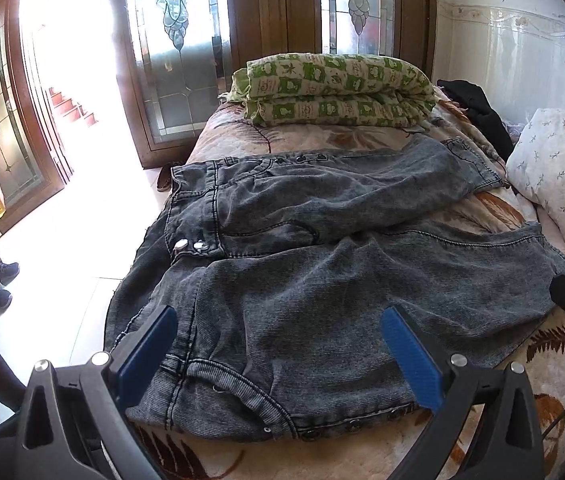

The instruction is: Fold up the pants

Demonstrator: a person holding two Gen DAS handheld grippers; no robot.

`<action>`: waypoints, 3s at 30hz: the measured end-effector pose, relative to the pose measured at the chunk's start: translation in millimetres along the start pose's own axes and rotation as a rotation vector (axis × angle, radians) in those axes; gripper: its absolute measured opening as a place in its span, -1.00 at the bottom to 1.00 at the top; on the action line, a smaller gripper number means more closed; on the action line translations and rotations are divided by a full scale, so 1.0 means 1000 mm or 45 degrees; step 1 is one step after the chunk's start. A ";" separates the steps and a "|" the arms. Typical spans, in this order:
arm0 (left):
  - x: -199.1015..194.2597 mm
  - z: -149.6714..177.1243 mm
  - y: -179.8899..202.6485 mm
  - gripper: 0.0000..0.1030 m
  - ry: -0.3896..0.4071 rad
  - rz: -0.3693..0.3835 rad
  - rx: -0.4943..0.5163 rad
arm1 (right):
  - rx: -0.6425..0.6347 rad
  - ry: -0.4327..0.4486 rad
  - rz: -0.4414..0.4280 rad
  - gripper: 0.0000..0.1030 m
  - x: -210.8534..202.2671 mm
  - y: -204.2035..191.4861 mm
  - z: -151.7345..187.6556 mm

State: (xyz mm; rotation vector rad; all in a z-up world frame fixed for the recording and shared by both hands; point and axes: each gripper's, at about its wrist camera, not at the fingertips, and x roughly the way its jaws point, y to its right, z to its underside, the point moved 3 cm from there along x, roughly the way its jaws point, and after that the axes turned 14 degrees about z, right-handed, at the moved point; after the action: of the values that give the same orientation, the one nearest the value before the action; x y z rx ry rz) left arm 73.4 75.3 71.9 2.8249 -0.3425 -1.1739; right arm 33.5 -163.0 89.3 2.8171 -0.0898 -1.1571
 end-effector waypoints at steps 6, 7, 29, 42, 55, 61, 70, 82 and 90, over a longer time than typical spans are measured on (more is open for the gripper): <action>0.007 -0.010 -0.014 1.00 -0.022 0.042 -0.023 | -0.005 -0.107 -0.127 1.00 0.023 -0.002 -0.019; 0.008 -0.013 -0.019 1.00 -0.026 0.051 -0.030 | 0.006 -0.143 -0.179 1.00 0.030 -0.001 -0.026; 0.117 -0.097 -0.137 1.00 -0.208 0.056 -0.162 | -0.258 -0.261 -0.172 1.00 0.196 -0.019 -0.121; 0.185 -0.126 -0.196 1.00 -0.290 0.100 -0.259 | -0.353 -0.312 -0.162 1.00 0.281 -0.034 -0.152; 0.216 -0.130 -0.215 1.00 -0.277 0.229 -0.272 | -0.538 -0.398 -0.102 0.95 0.346 -0.043 -0.147; 0.217 -0.136 -0.198 0.45 -0.248 0.254 -0.219 | -0.460 -0.381 -0.258 -0.44 0.339 -0.041 -0.148; 0.180 -0.149 -0.171 -0.61 -0.203 0.280 -0.100 | -0.485 -0.314 -0.260 -0.83 0.300 -0.048 -0.159; 0.098 -0.127 -0.141 -0.64 -0.128 0.441 -0.062 | -0.477 -0.244 -0.354 -0.83 0.213 -0.028 -0.145; 0.046 -0.095 -0.123 -0.65 -0.111 0.516 0.004 | -0.472 -0.257 -0.456 -0.84 0.161 -0.022 -0.116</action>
State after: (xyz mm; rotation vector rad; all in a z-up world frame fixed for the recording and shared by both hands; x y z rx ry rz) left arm 193.8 181.9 89.4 2.5367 -0.8726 -1.1993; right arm 230.1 -148.0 56.9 2.4406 0.5757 -1.3567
